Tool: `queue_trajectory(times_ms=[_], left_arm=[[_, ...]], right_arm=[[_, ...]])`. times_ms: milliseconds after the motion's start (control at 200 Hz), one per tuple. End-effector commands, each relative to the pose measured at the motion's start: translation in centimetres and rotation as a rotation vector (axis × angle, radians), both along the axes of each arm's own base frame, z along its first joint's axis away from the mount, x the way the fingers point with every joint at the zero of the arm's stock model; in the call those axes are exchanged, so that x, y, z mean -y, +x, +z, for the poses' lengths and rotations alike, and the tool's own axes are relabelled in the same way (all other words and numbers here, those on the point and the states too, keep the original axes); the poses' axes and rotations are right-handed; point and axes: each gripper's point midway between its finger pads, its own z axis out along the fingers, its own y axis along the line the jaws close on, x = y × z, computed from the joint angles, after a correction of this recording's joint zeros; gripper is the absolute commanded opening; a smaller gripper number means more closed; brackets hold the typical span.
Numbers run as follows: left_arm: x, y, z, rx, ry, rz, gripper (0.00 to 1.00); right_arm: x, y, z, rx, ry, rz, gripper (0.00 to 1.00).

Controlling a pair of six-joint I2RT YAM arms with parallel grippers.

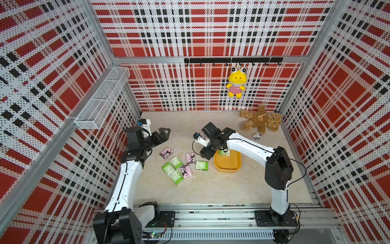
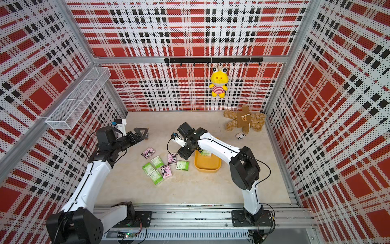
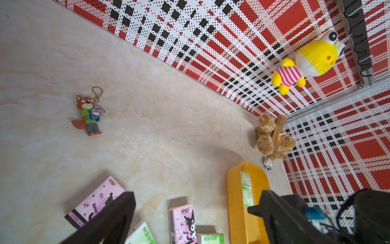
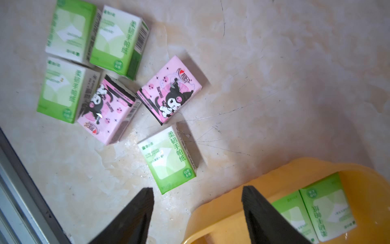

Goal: Put the pocket tissues into the storage box
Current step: Pick up the pocket tissues from the center of the board.

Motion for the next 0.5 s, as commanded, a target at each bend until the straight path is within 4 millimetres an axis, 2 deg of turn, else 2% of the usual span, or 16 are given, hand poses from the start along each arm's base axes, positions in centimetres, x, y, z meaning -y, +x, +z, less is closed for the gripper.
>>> queue_trajectory(times_ms=[0,301,491], left_arm=[[-0.1,-0.2,0.4,0.025,0.017,-0.004,0.99],[0.0,-0.2,0.1,0.017,0.015,-0.007,1.0],[-0.1,-0.2,-0.1,0.013,0.017,-0.006,0.99]], right_arm=[[0.5,-0.8,-1.8,-0.025,-0.09,0.041,0.75],[0.2,-1.0,-4.1,-0.026,-0.164,0.074,0.76],[-0.4,-2.0,-5.4,-0.037,-0.193,0.112,0.77]])
